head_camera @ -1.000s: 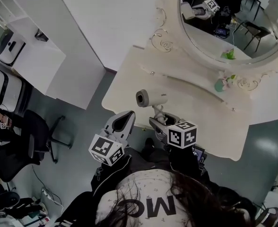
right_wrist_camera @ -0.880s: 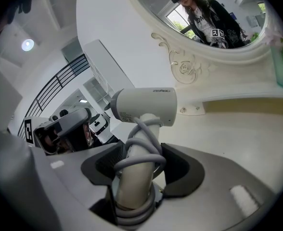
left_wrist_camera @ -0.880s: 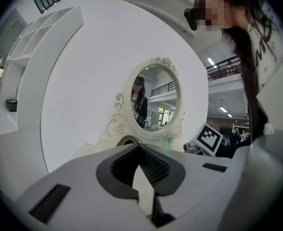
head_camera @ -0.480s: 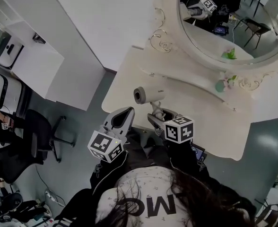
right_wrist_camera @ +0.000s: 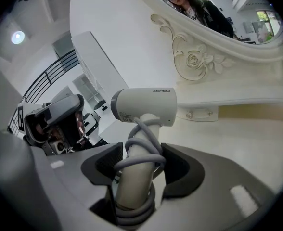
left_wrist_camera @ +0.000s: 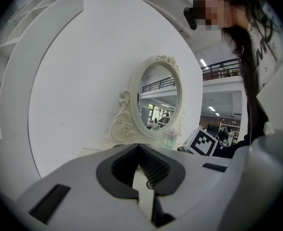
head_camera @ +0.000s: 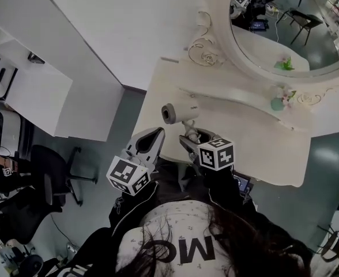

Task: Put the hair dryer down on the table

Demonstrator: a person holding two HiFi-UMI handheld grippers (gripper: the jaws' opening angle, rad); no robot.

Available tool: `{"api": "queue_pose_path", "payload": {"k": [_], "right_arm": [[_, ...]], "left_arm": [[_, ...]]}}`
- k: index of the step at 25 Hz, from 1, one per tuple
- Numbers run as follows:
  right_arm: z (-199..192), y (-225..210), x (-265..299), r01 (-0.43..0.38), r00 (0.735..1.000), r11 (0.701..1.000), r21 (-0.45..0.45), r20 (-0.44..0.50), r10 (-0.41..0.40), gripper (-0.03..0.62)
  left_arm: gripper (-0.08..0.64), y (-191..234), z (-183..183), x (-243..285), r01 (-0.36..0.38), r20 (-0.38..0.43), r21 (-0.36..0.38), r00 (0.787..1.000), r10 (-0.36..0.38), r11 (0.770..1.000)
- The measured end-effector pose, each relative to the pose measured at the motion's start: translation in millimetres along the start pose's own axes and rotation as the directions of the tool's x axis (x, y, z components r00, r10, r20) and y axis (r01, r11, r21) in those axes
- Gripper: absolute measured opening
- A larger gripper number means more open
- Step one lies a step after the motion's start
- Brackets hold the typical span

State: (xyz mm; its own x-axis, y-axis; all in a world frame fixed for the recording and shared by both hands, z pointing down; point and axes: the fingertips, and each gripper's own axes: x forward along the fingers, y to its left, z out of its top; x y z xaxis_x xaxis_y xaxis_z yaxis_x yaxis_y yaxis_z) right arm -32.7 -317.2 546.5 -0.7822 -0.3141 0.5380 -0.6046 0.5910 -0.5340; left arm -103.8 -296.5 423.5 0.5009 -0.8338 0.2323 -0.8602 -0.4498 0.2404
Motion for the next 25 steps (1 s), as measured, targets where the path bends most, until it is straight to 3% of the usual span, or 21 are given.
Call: {"api": "queue_pose_path", "payload": {"k": [12,25], "right_arm": [[19,0,92,0.104,0.993,0.994,0.017,-0.049,-0.104,0.256],[4,-28,158,0.241,0.957,0.970,0.017,-0.168,-0.235,0.256]], "left_arm": [[-0.005,86,24,11,0.123,-0.006,0.010,0.992,-0.123,0.992],[-0.005,125,33,12,0.195,-0.004,0.008,0.981,-0.195,0.981]]}}
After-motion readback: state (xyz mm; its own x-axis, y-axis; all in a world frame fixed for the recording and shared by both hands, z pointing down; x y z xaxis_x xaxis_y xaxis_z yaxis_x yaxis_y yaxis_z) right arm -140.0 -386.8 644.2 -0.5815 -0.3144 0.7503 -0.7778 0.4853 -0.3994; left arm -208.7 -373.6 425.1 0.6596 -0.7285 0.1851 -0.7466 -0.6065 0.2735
